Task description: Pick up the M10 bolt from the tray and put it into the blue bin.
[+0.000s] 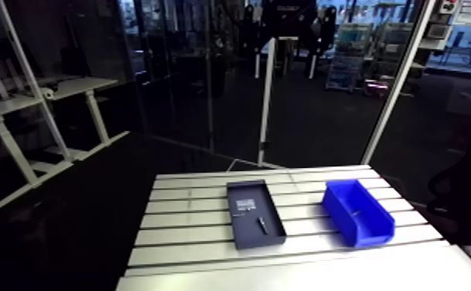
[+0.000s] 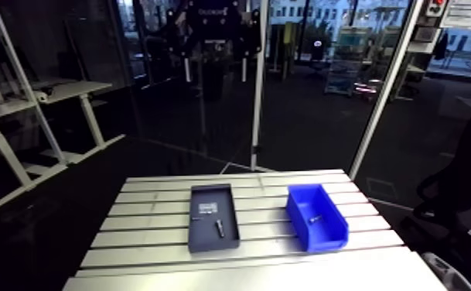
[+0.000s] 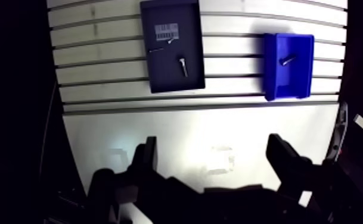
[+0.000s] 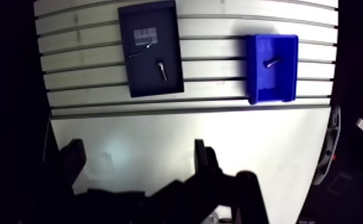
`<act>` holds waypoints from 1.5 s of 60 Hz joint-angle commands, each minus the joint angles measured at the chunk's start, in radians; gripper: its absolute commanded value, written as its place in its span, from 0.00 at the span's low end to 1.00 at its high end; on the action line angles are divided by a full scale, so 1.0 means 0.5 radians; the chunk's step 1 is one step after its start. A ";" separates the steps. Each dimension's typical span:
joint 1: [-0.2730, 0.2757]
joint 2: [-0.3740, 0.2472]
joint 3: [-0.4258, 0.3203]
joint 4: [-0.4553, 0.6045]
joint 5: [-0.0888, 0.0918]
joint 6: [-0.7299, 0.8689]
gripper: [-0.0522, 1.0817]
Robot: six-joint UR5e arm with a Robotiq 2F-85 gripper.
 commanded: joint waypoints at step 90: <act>-0.021 0.012 0.086 -0.043 -0.015 0.028 0.05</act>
